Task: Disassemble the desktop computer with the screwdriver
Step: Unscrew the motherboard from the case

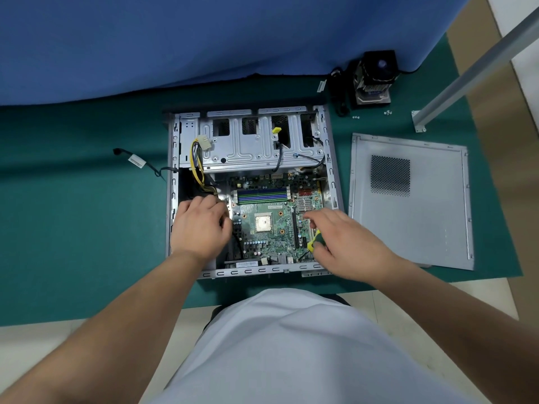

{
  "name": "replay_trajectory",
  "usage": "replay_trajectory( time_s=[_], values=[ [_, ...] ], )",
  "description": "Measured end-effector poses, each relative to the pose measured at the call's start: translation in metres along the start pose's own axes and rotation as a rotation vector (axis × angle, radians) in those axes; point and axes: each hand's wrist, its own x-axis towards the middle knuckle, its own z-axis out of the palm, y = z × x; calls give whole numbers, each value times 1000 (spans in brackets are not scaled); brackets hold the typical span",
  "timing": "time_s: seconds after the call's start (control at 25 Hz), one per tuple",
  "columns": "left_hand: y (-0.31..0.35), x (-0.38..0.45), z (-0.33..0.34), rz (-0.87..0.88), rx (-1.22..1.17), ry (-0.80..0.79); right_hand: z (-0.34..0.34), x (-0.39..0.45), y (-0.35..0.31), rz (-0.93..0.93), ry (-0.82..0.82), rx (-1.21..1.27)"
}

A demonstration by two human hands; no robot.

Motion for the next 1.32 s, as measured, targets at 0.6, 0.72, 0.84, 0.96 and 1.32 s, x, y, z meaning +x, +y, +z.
replay_trajectory(
  time_s=[0.6,0.72,0.84,0.96,1.32],
  values=[
    [1,0,1,-2,-8,7,1,1,13,-5,-3,22],
    [0,0,2,-1,-10,7,1,1,14,-13,5,21],
    [0,0,2,0,-12,9,0,0,14,-12,15,35],
    [0,0,1,1,-16,11,-2,0,16,3,33,47],
    [0,-1,2,4,-17,20,4,0,15,18,42,34]
  ],
)
